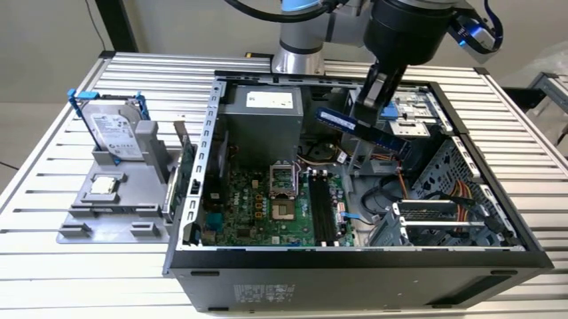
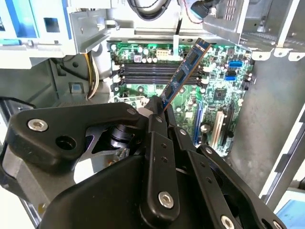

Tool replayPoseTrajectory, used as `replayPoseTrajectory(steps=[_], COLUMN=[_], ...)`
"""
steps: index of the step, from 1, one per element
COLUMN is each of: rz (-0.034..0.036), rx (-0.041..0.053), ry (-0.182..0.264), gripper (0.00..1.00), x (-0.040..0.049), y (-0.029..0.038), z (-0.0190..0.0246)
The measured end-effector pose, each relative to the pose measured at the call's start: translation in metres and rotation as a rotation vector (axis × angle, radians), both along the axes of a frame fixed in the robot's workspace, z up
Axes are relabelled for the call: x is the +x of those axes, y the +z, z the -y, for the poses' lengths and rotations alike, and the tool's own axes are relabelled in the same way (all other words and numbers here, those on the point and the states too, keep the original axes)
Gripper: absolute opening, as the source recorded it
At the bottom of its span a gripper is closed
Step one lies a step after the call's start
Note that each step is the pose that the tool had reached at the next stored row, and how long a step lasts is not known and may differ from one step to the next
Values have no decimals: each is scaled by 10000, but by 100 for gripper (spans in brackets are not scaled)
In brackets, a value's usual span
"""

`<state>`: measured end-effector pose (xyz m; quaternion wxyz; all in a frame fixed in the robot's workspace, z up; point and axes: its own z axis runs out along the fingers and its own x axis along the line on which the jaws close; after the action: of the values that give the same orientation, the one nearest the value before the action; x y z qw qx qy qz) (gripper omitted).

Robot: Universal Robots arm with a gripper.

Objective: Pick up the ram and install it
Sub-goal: 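Insert the ram into the slot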

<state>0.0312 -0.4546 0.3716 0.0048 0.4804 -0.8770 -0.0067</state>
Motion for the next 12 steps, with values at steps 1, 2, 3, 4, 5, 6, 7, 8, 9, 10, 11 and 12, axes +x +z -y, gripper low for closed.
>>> replayPoseTrajectory(steps=[1,2,3,4,5,6,7,8,9,10,11,12], rz=[0,0,0,0,0,0,0,0,0,0,0,0], rx=[0,1,1,1,0,0,0,0,0,0,0,1], ry=[-100,-199,-295,-405,-508,-605,-698,-801,-899,-988,-1094,-1183], gripper=[0,0,0,0,0,0,0,0,0,0,0,0], x=[0,0,0,-1,-1,-1,-1,-1,-1,0,0,0], y=[0,0,0,0,0,0,0,0,0,0,0,0], z=[0,0,0,0,0,0,0,0,0,0,0,0])
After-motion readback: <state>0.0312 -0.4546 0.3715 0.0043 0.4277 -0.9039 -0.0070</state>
